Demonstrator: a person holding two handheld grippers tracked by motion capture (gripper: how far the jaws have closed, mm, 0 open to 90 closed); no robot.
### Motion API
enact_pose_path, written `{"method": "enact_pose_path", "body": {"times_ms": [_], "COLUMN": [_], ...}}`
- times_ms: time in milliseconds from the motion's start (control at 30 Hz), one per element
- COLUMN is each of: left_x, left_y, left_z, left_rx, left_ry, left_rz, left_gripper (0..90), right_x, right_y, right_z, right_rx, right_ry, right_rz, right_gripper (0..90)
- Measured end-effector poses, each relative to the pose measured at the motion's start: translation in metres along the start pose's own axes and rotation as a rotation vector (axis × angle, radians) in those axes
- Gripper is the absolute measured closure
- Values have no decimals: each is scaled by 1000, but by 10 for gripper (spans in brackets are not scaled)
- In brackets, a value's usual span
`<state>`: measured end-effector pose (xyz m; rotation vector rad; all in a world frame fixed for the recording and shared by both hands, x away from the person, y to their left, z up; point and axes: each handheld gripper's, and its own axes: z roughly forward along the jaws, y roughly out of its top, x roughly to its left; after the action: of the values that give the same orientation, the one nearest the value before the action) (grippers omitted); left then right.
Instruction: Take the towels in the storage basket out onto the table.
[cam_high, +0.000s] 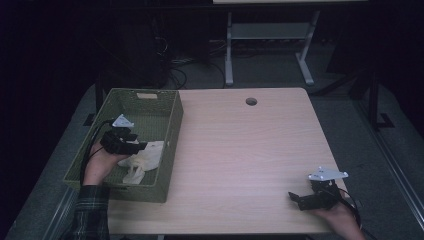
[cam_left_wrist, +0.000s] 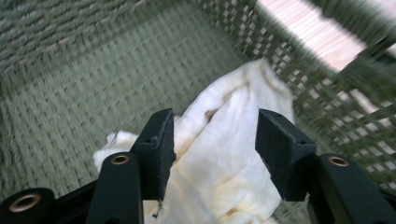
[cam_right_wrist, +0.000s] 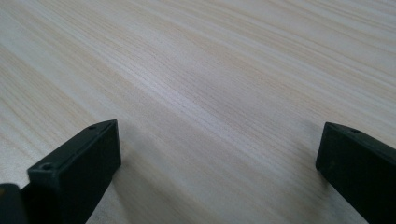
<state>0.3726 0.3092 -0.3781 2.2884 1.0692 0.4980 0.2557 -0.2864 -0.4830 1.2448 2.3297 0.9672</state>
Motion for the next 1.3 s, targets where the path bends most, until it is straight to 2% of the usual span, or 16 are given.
{"method": "enact_pose_path", "body": {"times_ms": [133,167,233,267,600,700,867,967,1033,1300], "left_x": [3,3,4,4,9,9,8,9,9,11], "left_y": [-5,-6,-7,-8,-17,-18,-19,-18,-18,-13], "left_z": [6,9,10,12,24,27,29,26,25,11], "left_rx": [36,70,76,74,167,194,231,218,200,118], "left_ry": [18,30,36,33,16,8,12,10,4,-5], "left_rz": [-1,6,6,0,-28,-37,-40,-57,-78,-85], "left_gripper": [479,478,478,479,493,538,730,838,849,854], "right_x": [0,0,0,0,0,0,0,0,0,0], "right_y": [0,0,0,0,0,0,0,0,0,0], "right_z": [0,0,0,0,0,0,0,0,0,0], "right_rx": [0,0,0,0,0,-1,0,0,-1,-1], "right_ry": [0,0,0,0,0,0,0,0,0,0], "right_rz": [1,1,2,1,1,-1,1,2,1,1], "right_gripper": [0,0,0,0,0,0,0,0,0,0]}}
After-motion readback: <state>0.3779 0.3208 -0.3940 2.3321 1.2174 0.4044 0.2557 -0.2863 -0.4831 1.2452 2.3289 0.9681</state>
